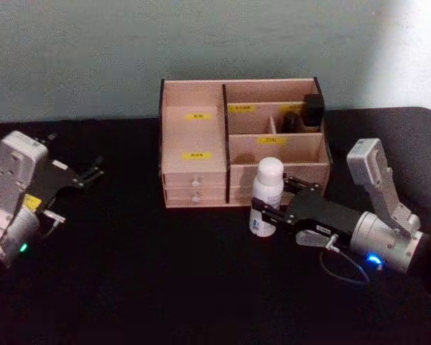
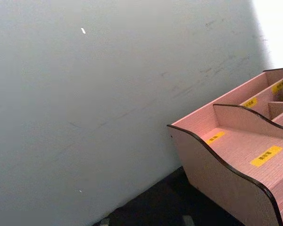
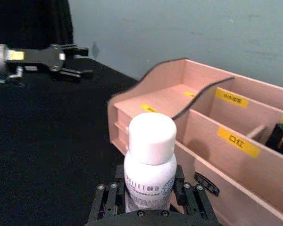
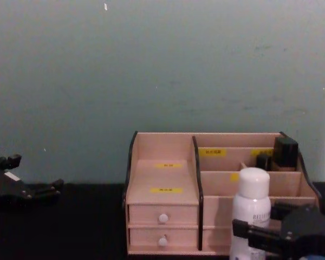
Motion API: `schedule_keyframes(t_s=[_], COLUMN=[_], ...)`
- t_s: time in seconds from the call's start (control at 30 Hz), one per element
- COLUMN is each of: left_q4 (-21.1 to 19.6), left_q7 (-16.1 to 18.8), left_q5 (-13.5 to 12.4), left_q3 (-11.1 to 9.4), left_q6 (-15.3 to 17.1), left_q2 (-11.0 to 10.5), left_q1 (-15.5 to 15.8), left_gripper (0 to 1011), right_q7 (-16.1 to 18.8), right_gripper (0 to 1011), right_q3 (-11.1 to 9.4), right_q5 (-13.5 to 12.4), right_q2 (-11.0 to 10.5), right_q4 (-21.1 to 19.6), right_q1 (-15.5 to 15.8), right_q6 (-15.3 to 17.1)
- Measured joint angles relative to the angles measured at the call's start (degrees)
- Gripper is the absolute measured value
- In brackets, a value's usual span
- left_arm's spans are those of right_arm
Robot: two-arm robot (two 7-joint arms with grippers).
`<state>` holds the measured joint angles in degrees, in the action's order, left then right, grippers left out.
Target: Pick up the facial cleanser and watermelon frost from the table and place them into the tiered storage box.
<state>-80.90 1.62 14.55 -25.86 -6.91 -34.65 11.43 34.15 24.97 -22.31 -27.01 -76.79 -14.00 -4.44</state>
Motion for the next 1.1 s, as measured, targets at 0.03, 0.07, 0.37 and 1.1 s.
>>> schedule_keyframes(t_s=[0.03,0.07,0.37,1.1], left_q4=[0.0,0.0,0.0,0.0], left_q7=[0.0,0.0,0.0,0.0], left_q5=[0.0,0.0,0.0,0.0], left_q3=[0.0,0.0,0.0,0.0], left_q6=[0.0,0.0,0.0,0.0], left_q2=[0.0,0.0,0.0,0.0], left_q1=[0.0,0.0,0.0,0.0], left_gripper=[1001,1001,1001,1001], right_q7=[0.2,0.3,1.0,-8.7], right_gripper=[586,586,588,588], right_q3=[0.0,0.0,-1.3,-3.5], right_q5=[0.0,-0.1,-2.9,-4.2], right_q2=[-0.2,-0.5,-2.8,3.9], right_q4=[-0.4,-0.8,-6.8,-3.7], right_q1=[0.1,0.2,1.2,-6.7], right_q6=[0.0,0.0,1.9,4.9])
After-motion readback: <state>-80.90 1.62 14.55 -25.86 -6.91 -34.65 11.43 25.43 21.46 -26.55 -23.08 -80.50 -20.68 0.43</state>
